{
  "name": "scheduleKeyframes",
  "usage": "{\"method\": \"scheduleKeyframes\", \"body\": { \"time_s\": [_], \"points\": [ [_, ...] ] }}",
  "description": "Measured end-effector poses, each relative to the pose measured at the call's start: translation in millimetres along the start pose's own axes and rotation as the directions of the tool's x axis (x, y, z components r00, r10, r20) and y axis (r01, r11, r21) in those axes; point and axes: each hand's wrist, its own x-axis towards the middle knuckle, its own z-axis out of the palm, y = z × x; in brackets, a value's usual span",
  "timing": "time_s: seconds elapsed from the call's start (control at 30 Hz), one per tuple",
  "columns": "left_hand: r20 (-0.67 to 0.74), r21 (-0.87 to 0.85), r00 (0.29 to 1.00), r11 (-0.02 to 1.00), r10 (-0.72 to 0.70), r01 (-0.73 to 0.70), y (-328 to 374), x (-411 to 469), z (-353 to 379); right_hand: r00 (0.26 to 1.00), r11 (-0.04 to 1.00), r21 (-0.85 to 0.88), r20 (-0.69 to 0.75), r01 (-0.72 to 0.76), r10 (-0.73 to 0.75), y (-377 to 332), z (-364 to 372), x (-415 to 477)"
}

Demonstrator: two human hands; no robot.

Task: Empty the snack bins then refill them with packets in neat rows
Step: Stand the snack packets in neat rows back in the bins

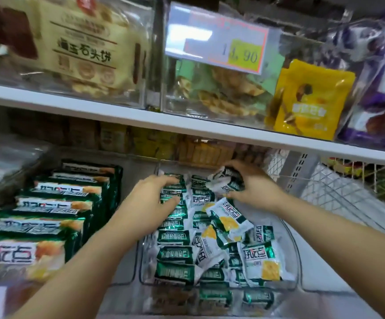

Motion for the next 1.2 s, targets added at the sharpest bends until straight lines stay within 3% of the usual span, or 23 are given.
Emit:
{"method": "scheduleKeyframes", "body": {
  "time_s": [0.13,0.23,0.3,0.43,0.57,0.87,1.03,1.2],
  "points": [
    [-0.003,-0.025,1.0,1.0,0.013,-0.013,-7.7,2.1,3.4,0.959,0.983,-0.13,0.267,0.13,-0.091,-15.2,-1.4,-3.8],
    [-0.005,-0.033,1.0,0.999,0.022,-0.022,-10.5,2.8,4.3,0.885,0.971,-0.197,0.465,0.14,-0.033,-16.7,-14.7,-8.6],
    [-0.011,-0.034,1.0,0.999,0.028,-0.028,-10.8,3.1,5.1,0.86,0.976,-0.189,0.51,0.11,0.001,-17.1,-21.6,-5.4],
    [-0.009,-0.036,1.0,0.999,0.03,-0.03,-10.2,2.9,6.6,0.912,0.986,-0.144,0.41,0.08,-0.014,-19.7,-10.5,11.1],
    [-0.015,-0.052,0.999,0.998,0.034,-0.034,-10.6,2.3,6.1,0.911,0.974,-0.176,0.407,0.143,-0.06,-29.1,16.2,24.9],
    [-0.037,-0.085,0.998,0.995,0.043,-0.046,-11.5,1.9,6.1,0.99,0.897,-0.434,0.136,0.081,-0.024,-29.1,27.9,18.9],
    [-0.053,-0.103,0.998,0.993,0.045,-0.05,-12.7,0.9,8.4,0.95,0.943,-0.27,0.291,0.193,-0.111,-29.4,34.0,20.9],
    [-0.05,-0.093,0.998,0.995,0.043,-0.047,-12.2,2.6,9.0,0.945,0.954,-0.229,0.305,0.192,-0.117,-22.0,33.9,23.8]
  ]
}}
